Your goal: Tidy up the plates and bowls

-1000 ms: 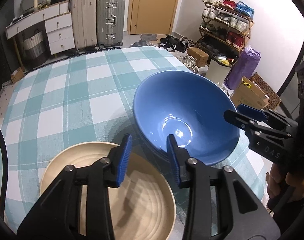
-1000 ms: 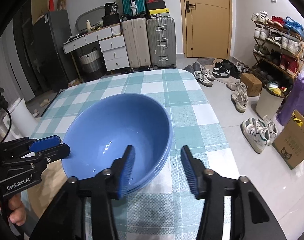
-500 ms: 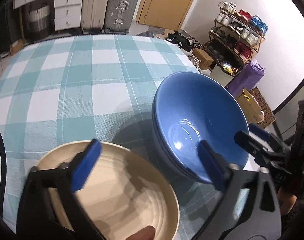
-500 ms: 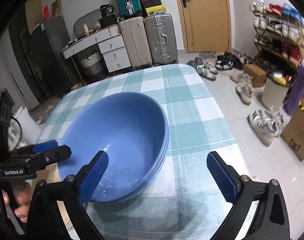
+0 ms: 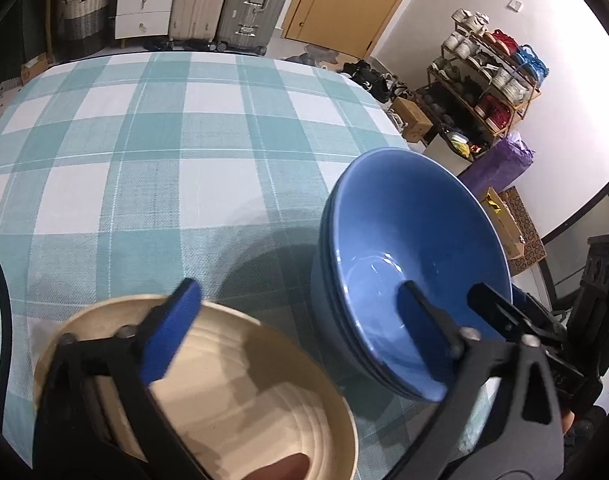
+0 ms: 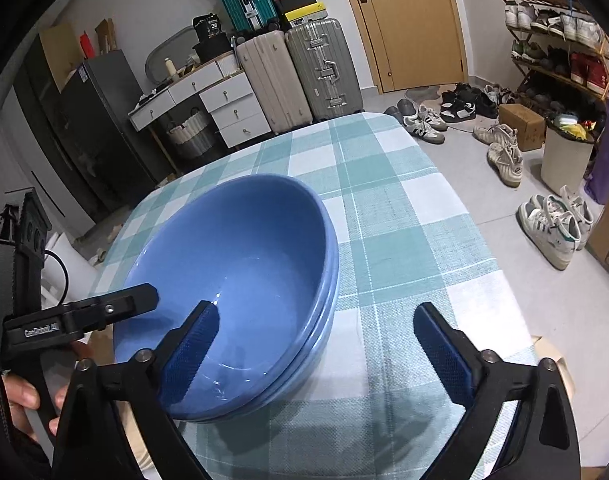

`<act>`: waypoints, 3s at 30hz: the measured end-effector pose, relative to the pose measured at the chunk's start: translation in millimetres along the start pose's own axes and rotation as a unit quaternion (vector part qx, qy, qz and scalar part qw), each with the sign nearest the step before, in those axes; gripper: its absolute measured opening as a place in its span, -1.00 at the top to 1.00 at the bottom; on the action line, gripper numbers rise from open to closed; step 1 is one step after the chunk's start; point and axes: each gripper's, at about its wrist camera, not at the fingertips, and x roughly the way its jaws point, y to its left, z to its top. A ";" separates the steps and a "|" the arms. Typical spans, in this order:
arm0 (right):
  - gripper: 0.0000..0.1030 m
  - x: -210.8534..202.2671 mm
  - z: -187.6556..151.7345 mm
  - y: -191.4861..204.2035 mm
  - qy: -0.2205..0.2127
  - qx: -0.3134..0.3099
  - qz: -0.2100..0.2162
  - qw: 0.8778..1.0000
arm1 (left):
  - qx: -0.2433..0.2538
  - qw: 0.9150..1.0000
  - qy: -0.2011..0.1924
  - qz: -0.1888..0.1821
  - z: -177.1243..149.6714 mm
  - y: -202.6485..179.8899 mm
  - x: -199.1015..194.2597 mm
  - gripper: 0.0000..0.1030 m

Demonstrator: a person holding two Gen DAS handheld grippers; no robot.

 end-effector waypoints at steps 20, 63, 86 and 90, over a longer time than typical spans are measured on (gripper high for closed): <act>0.37 -3.7 -2.2 15.4 0.002 -0.029 -0.012 0.999 | 0.053 0.998 -0.012 -0.018 -6.6 -24.8 -12.6 0.52; 0.37 -65.4 -14.4 118.4 -0.033 -0.101 0.054 0.993 | 0.022 0.993 -0.100 0.053 -73.2 10.2 -175.9 0.51; 0.36 -13.8 -36.6 176.7 0.023 -0.135 0.078 0.987 | -0.032 0.992 -0.083 0.091 -99.7 82.9 -182.3 0.51; 0.36 -8.5 -36.8 177.2 0.028 -0.138 0.073 0.987 | -0.032 0.992 -0.076 0.093 -96.1 88.5 -169.8 0.51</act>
